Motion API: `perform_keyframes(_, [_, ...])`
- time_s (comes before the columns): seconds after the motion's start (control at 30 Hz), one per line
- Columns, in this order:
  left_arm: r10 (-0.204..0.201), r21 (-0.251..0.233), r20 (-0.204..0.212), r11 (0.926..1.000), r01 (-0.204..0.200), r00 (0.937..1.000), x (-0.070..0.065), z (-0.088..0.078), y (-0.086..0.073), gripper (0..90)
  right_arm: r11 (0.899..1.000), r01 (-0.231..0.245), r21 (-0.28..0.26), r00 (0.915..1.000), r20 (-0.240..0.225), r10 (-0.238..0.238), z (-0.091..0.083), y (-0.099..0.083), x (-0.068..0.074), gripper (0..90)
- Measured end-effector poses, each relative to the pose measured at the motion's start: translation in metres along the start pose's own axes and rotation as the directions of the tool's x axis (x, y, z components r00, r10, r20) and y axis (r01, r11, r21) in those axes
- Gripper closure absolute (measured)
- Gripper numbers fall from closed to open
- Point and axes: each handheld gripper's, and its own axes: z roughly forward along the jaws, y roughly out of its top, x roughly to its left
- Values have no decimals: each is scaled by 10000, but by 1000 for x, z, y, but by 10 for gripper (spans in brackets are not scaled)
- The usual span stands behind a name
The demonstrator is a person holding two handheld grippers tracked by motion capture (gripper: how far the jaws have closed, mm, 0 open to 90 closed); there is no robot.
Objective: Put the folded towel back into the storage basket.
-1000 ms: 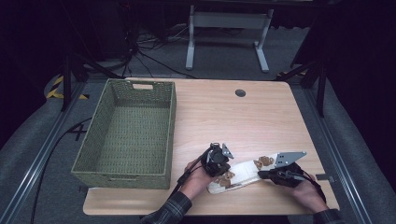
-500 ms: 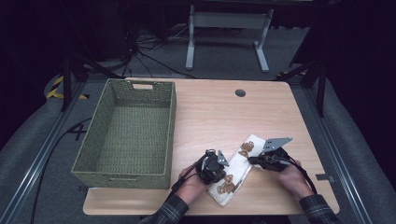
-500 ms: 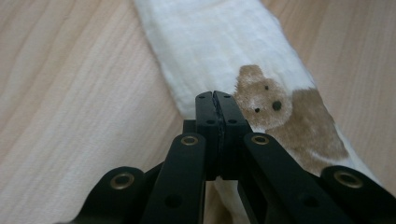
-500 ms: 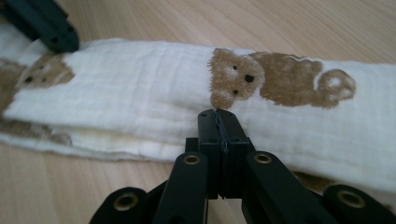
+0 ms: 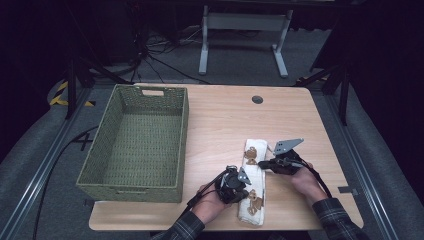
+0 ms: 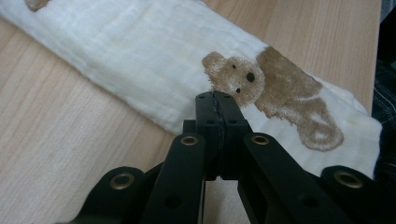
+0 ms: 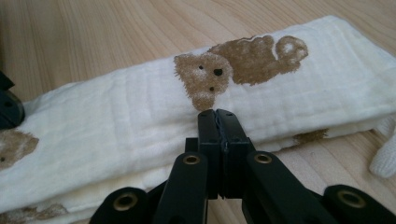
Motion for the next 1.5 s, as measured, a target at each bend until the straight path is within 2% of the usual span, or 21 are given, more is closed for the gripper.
perform_keyframes(0.13, [73,9,101,10000,-73,9999,-6,3,2,897,9999,127,4,9998,-146,-127,2,2,0,895])
perform_keyframes(0.23, [143,20,95,9999,-143,9999,-4,1,2,892,9997,229,10,9996,-138,-229,1,2,0,877])
perform_keyframes(0.27, [15,-56,-28,10000,-16,10000,-1,-3,1,892,9997,255,-31,9995,-191,-255,0,2,0,852])
perform_keyframes(0.4, [-207,-291,-509,9994,193,9985,8,-15,-6,766,9968,512,-620,9964,-649,-552,-18,6,11,710])
perform_keyframes(0.43, [-207,-291,-509,9994,193,9985,8,-15,-6,734,9968,512,-620,9964,-649,-552,-18,6,11,710])
perform_keyframes(0.47, [-335,-202,-600,9993,324,9976,9,-17,-8,734,9962,520,-695,9949,-823,-577,-20,6,14,676])
perform_keyframes(0.53, [-378,-348,-849,9988,350,9957,14,-20,-12,653,9945,741,-744,9897,-1169,-825,-23,6,24,597])
perform_keyframes(0.63, [-567,-429,-927,9977,529,9941,17,-24,-15,576,9914,1049,-788,9807,-1573,-1163,-26,6,41,514])
perform_keyframes(0.7, [-526,-454,-1029,9978,481,9933,20,-25,-16,544,9894,1180,-846,9743,-1829,-1318,-25,7,52,456])
perform_keyframes(0.73, [-661,-520,-1110,9968,606,9916,20,-26,-17,529,9885,1277,-804,9715,-1907,-1410,-23,7,58,426])
perform_keyframes(0.83, [-682,-555,-1261,9966,616,9897,22,-27,-18,492,9850,1667,-444,9611,-2159,-1724,-13,6,78,343])
perform_keyframes(0.87, [-660,-557,-1278,9967,593,9896,24,-28,-19,477,9838,1777,-241,9621,-2059,-1788,-9,5,83,315])
perform_keyframes(0.93, [-686,-672,-1264,9959,605,9896,24,-28,-19,448,9811,1935,33,9586,-2134,-1883,-3,3,90,280])
perform_keyframes(1.07, [-768,-637,-1151,9955,698,9904,24,-27,-19,426,9807,1948,159,9603,-2068,-1874,2,1,95,252])
perform_keyframes(1.17, [-602,-488,-1190,9973,547,9911,25,-26,-19,418,9736,2243,412,9579,-1929,-2125,7,-2,99,235])
perform_keyframes(1.2, [-671,-517,-1173,9968,614,9908,25,-25,-19,416,9711,2358,374,9572,-1815,-2254,8,-2,100,233])
perform_keyframes(1.3, [-670,-460,-1184,9970,620,9907,25,-25,-19,416,9699,2407,375,9580,-1697,-2311,8,-4,102,243])
perform_keyframes(1.37, [-610,-419,-1210,9975,563,9908,25,-24,-19,416,9695,2427,338,9566,-1744,-2334,6,-4,103,300])
perform_keyframes(1.4, [-595,-355,-1196,9978,556,9910,25,-24,-19,416,9679,2500,263,9526,-1857,-2410,5,-5,104,346])
perform_keyframes(1.43, [-592,-335,-1197,9979,556,9910,25,-24,-19,416,9658,2592,108,9468,-2001,-2519,2,-8,105,441])
perform_keyframes(1.5, [-614,-472,-1228,9973,560,9905,25,-24,-19,416,9660,2583,87,9453,-2086,-2509,1,-9,105,474])
